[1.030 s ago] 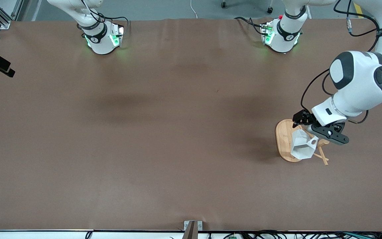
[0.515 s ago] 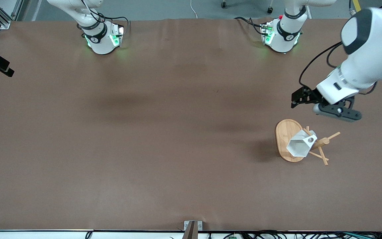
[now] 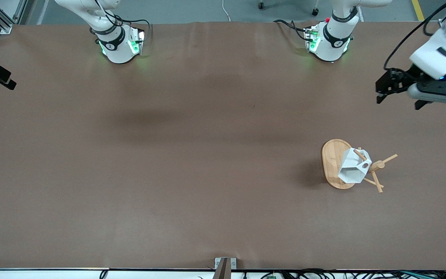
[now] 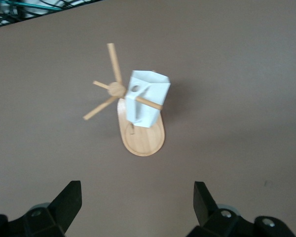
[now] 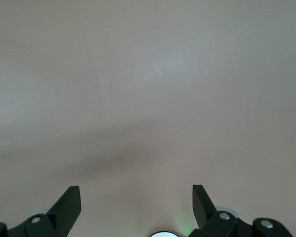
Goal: Hang cup on rack
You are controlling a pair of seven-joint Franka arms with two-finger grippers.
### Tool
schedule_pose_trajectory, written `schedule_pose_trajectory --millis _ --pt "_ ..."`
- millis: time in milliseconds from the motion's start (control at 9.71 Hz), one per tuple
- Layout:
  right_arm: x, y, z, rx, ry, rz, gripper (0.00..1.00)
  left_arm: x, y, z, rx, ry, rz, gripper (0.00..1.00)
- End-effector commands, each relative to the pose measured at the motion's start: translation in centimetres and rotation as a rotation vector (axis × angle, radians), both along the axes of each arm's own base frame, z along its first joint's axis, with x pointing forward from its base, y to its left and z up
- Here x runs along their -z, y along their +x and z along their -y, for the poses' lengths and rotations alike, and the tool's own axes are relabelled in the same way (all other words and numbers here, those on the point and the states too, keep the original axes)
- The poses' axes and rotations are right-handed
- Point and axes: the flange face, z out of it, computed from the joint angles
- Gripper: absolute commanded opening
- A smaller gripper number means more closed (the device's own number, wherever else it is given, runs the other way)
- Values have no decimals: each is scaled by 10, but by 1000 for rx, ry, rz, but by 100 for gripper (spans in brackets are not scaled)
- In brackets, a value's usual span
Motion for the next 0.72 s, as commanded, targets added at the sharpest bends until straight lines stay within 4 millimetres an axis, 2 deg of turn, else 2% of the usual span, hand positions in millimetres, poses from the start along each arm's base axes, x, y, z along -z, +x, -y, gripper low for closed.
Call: schedule_pose_trajectory --millis 0,103,309,412,515,618 --pt "-2 2 1 9 14 -3 100 8 11 -16 25 -19 -35 100" --pt "-1 2 2 12 15 -6 100 6 11 -22 -13 -50 -38 100" --pt "-1 2 3 14 15 -6 100 9 0 -14 -159 -65 -109 100" --pt "-1 2 3 15 15 -6 100 10 -7 -3 -169 -44 -143 100" --pt "-1 2 3 15 15 -8 100 8 -10 0 -173 5 -134 100" --pt "-1 2 3 15 14 -5 100 0 -17 6 -161 29 -116 100"
